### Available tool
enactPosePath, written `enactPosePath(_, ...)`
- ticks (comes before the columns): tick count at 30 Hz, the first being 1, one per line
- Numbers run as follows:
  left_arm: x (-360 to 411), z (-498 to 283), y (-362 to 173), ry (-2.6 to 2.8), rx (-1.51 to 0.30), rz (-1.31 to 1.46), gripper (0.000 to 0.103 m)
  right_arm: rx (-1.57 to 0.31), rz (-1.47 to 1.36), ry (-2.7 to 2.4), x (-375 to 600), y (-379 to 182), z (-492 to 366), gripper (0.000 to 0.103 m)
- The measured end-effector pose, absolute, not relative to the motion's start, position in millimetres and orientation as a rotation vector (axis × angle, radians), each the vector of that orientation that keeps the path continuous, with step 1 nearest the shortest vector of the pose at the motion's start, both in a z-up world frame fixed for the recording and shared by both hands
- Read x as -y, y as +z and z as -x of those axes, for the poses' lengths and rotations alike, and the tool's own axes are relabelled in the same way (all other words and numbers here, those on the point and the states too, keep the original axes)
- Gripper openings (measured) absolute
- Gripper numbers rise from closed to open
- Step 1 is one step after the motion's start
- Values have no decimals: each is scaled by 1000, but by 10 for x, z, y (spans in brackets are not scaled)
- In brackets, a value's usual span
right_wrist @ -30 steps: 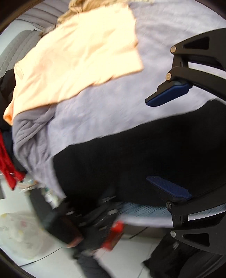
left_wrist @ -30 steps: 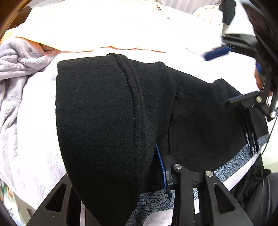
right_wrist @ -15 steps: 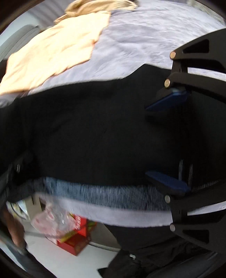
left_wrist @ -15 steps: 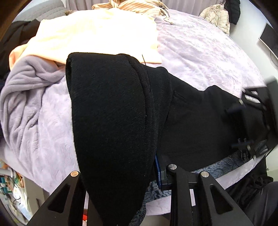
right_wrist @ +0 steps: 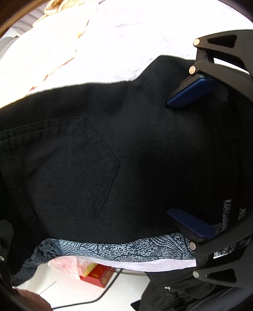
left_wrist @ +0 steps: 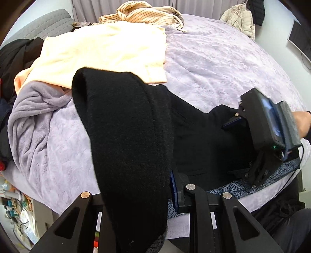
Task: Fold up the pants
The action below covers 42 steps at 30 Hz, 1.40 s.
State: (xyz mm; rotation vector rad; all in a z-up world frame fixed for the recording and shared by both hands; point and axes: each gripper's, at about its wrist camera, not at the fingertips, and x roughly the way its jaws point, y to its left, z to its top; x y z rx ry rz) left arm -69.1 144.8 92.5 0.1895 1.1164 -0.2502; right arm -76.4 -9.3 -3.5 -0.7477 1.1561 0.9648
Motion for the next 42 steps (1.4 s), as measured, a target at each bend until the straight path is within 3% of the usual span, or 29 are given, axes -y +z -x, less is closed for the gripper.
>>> enactPosePath(7,-1266,843,1000,-243,-1087,-219,24,-975,539,888,799,686,1178,103)
enactPosePath(15,-562,1073,1323,-315,-1030,-293,24,-1023,561,872,983,186,1563,103)
enactPosePath(23,-12,1082,1524,-374,-1021,-350,23,-910,377,732,1776,654,1550,103)
enactPosePath(31,790,1191,1498,-491,-1029,-413,23,-958,368,576,2311,516,1738,103)
enactPosePath(42,1794,1181,713,-546,-1148,-531,23,-988,271,517,2697,372,1738,103)
